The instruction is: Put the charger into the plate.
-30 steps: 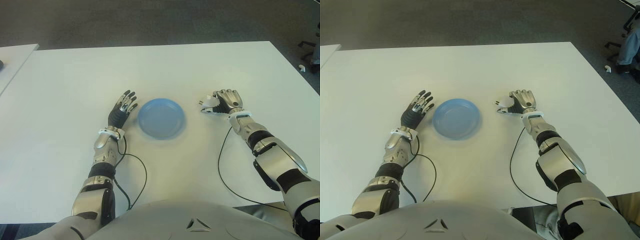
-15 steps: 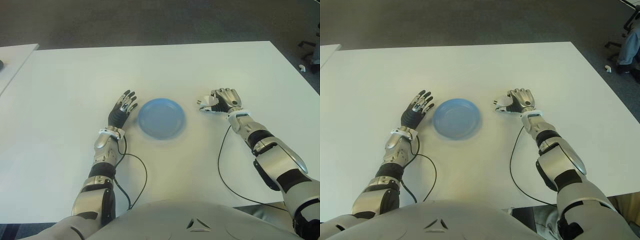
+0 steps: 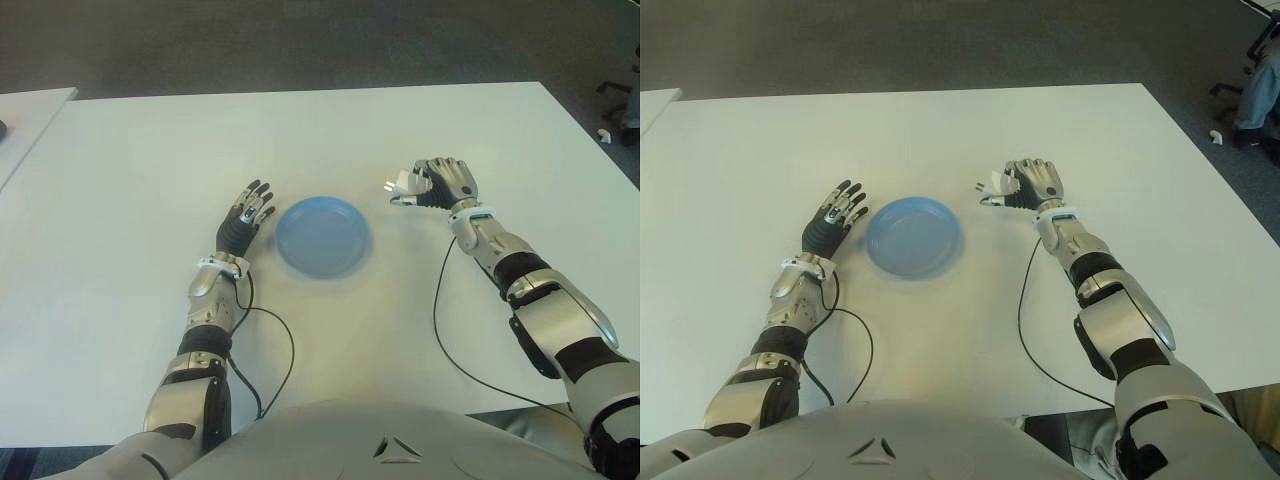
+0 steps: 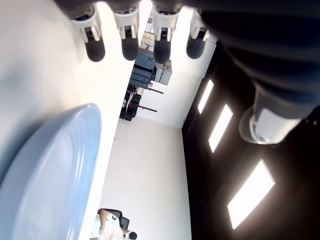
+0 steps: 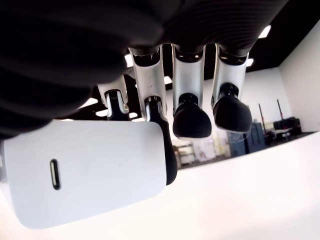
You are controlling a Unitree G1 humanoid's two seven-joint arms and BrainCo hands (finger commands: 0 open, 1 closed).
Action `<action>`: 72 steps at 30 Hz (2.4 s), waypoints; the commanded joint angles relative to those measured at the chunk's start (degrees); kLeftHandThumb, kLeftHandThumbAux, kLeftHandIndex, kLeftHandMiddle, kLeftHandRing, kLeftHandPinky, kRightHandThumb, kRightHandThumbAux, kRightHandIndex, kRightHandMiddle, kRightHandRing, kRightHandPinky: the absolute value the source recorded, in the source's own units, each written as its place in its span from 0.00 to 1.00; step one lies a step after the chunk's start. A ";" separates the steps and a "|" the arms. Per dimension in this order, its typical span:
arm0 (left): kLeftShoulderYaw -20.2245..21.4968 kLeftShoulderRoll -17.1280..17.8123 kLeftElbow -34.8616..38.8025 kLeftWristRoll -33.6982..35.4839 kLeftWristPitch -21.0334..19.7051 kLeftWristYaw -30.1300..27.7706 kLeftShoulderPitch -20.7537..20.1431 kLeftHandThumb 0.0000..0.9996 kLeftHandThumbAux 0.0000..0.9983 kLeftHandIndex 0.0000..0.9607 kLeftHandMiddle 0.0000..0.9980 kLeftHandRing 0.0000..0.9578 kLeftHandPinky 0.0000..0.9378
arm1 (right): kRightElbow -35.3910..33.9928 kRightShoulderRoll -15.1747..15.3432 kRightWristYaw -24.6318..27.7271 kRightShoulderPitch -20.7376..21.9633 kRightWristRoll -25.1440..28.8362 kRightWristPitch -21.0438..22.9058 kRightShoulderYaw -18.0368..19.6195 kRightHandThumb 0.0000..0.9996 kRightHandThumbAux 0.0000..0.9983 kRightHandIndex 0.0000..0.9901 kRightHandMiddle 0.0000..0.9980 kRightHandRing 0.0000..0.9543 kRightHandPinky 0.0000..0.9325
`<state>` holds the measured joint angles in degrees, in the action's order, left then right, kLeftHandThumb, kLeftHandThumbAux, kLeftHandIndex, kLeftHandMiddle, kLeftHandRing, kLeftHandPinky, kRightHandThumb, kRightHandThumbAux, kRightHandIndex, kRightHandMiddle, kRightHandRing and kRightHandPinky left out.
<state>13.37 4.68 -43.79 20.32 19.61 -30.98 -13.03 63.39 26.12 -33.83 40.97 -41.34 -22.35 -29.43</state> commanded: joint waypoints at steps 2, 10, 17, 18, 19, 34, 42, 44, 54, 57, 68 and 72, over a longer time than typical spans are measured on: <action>0.03 -0.48 -1.65 -0.54 -1.48 0.58 1.40 0.02 0.52 0.00 0.09 0.06 0.00 | -5.02 -0.19 1.74 0.98 3.31 -1.82 3.74 0.74 0.71 0.45 0.85 0.88 0.83; 0.11 -0.72 -1.89 -0.17 -1.47 0.10 1.25 0.02 0.52 0.00 0.10 0.07 0.00 | -10.28 -1.31 5.42 0.27 6.22 -1.29 7.29 0.75 0.71 0.45 0.84 0.87 0.83; -0.03 -1.06 -1.81 -0.30 -1.21 0.28 1.28 0.03 0.52 0.00 0.10 0.07 0.00 | -14.61 -3.03 7.95 -0.50 6.60 0.49 8.53 0.75 0.71 0.45 0.85 0.88 0.86; -0.06 -1.11 -1.79 -0.33 -1.19 0.31 1.28 0.03 0.52 0.00 0.10 0.07 0.00 | -15.22 -3.36 8.16 -0.60 6.46 0.89 8.61 0.75 0.71 0.45 0.85 0.88 0.87; -0.08 -1.17 -1.77 -0.35 -1.15 0.32 1.27 0.03 0.52 0.00 0.10 0.07 0.00 | -16.14 -3.86 8.41 -0.71 6.24 1.46 8.56 0.75 0.71 0.45 0.85 0.88 0.87; -0.71 -1.64 -1.98 -1.35 -0.27 0.92 1.08 0.02 0.52 0.00 0.10 0.07 0.00 | -19.70 -11.39 10.49 -2.35 3.43 4.78 5.27 0.75 0.71 0.45 0.85 0.88 0.86; -0.95 -1.97 -2.20 -2.25 0.62 1.53 0.89 0.02 0.52 0.00 0.09 0.06 0.00 | -17.55 -14.85 10.96 -3.05 2.39 4.90 3.20 0.75 0.71 0.45 0.85 0.87 0.84; -0.99 -2.09 -2.18 -2.40 0.60 1.86 0.83 0.02 0.52 0.00 0.10 0.06 0.00 | -17.73 -15.40 11.04 -3.49 1.95 5.17 2.60 0.75 0.71 0.45 0.85 0.86 0.84; -1.27 -2.29 -2.14 -2.75 0.46 2.38 0.73 0.03 0.52 0.00 0.11 0.07 0.00 | -17.71 -16.92 13.22 -4.50 2.24 5.54 1.87 0.75 0.71 0.45 0.84 0.87 0.84; -1.41 -2.26 -2.11 -2.99 0.51 2.44 0.73 0.03 0.52 0.00 0.11 0.07 0.00 | -17.52 -17.39 14.27 -4.60 2.95 5.45 2.12 0.75 0.71 0.45 0.84 0.86 0.84; -1.57 -2.40 -1.56 -3.53 0.65 2.79 0.94 0.01 0.51 0.00 0.12 0.07 0.00 | -16.85 -17.13 14.96 -4.88 3.75 2.35 2.09 0.74 0.71 0.44 0.82 0.86 0.82; -1.55 -2.41 -1.49 -3.44 0.38 2.95 0.86 0.00 0.50 0.00 0.12 0.07 0.00 | -16.09 -16.28 14.47 -4.46 2.00 1.35 0.91 0.59 0.54 0.44 0.70 0.74 0.66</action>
<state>12.29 2.82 -43.97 17.75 21.45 -29.07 -13.59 46.19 9.09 -19.06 36.51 -38.34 -19.80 -27.62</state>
